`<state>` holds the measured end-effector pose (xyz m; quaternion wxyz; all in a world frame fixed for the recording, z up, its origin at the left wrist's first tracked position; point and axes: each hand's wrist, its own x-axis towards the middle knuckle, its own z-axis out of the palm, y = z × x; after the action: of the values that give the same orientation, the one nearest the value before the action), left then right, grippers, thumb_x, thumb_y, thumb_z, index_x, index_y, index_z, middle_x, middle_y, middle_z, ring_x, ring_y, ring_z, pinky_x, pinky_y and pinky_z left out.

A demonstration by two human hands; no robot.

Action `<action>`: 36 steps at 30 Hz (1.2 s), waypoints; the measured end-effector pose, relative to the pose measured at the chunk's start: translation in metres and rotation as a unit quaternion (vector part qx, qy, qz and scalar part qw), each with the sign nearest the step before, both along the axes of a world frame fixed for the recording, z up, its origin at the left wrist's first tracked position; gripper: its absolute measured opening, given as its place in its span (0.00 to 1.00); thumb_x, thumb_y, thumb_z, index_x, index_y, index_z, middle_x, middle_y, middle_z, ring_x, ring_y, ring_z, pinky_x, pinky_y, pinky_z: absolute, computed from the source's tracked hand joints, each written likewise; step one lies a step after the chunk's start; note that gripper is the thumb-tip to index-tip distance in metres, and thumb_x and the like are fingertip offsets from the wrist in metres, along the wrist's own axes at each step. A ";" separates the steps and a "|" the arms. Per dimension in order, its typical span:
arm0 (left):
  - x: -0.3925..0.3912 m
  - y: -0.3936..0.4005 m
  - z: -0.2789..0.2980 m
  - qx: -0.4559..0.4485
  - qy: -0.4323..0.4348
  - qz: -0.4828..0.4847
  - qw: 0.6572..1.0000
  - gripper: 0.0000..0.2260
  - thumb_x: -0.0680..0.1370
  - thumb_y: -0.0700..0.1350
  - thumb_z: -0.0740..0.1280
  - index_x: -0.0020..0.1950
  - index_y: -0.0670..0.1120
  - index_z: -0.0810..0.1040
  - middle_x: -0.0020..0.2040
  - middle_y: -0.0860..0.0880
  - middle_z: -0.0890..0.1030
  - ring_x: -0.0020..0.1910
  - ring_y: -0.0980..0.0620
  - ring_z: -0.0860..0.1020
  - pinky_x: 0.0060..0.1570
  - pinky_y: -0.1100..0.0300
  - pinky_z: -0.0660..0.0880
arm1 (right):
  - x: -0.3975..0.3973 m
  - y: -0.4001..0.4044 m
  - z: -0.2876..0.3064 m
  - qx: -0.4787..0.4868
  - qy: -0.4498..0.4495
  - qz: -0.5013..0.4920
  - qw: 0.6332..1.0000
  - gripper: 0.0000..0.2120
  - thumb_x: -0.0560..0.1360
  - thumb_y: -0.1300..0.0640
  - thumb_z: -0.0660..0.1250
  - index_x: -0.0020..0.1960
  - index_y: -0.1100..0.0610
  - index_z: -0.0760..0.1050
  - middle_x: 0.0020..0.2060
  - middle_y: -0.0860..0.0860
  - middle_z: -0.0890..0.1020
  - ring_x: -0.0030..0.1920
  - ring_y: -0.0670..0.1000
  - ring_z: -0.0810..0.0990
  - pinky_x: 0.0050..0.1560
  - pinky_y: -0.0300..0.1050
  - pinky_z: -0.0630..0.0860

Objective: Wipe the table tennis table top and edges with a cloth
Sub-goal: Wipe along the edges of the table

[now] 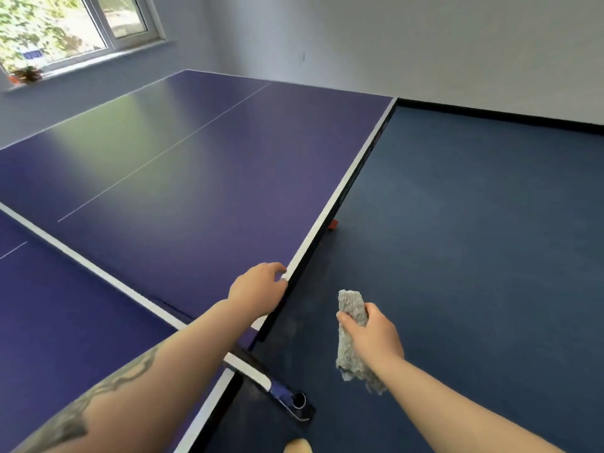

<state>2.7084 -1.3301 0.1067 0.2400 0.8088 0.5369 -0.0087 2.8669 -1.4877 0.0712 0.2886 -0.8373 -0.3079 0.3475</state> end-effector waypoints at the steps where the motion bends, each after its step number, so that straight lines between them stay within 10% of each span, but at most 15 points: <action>1: -0.007 0.019 -0.011 -0.019 0.017 0.003 1.000 0.17 0.80 0.49 0.58 0.69 0.54 0.72 0.68 0.53 0.74 0.61 0.49 0.76 0.55 0.55 0.74 | -0.006 0.011 -0.006 -0.003 0.029 -0.027 0.999 0.13 0.77 0.39 0.65 0.51 0.48 0.72 0.43 0.45 0.81 0.43 0.47 0.80 0.44 0.48 0.79; 13: -0.043 0.075 -0.138 0.017 0.148 0.023 0.989 0.25 0.84 0.54 0.42 0.79 0.54 0.36 0.80 0.51 0.38 0.78 0.48 0.37 0.75 0.41 0.42 | -0.076 0.125 -0.073 -0.052 0.210 -0.135 0.967 0.20 0.79 0.39 0.62 0.62 0.52 0.71 0.49 0.46 0.77 0.50 0.51 0.78 0.52 0.48 0.75; 21: -0.049 0.073 -0.164 0.117 0.100 0.046 0.987 0.24 0.83 0.53 0.47 0.80 0.54 0.53 0.80 0.51 0.53 0.79 0.48 0.48 0.74 0.41 0.45 | -0.126 0.161 -0.111 -0.080 0.256 -0.123 0.956 0.29 0.82 0.38 0.54 0.77 0.52 0.58 0.71 0.52 0.72 0.68 0.57 0.73 0.68 0.52 0.68; 33: -0.038 0.099 -0.161 0.161 0.075 0.044 0.983 0.24 0.80 0.52 0.50 0.75 0.51 0.67 0.72 0.45 0.69 0.66 0.41 0.65 0.68 0.40 0.62 | -0.135 0.189 -0.126 0.026 0.188 -0.214 0.958 0.28 0.82 0.43 0.57 0.78 0.52 0.56 0.72 0.50 0.71 0.67 0.53 0.74 0.64 0.47 0.71; 36: -0.005 0.125 -0.158 0.129 0.064 0.086 0.986 0.22 0.83 0.49 0.50 0.78 0.55 0.60 0.77 0.49 0.61 0.74 0.45 0.57 0.74 0.41 0.52 | -0.125 0.190 -0.131 0.030 0.201 -0.195 0.960 0.30 0.82 0.43 0.56 0.79 0.52 0.53 0.74 0.50 0.68 0.70 0.53 0.71 0.67 0.46 0.68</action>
<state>2.7039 -1.2048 -0.0516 0.0986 0.7812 0.6157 0.0295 2.7415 -1.2978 -0.0600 0.4315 -0.7852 -0.0846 0.4361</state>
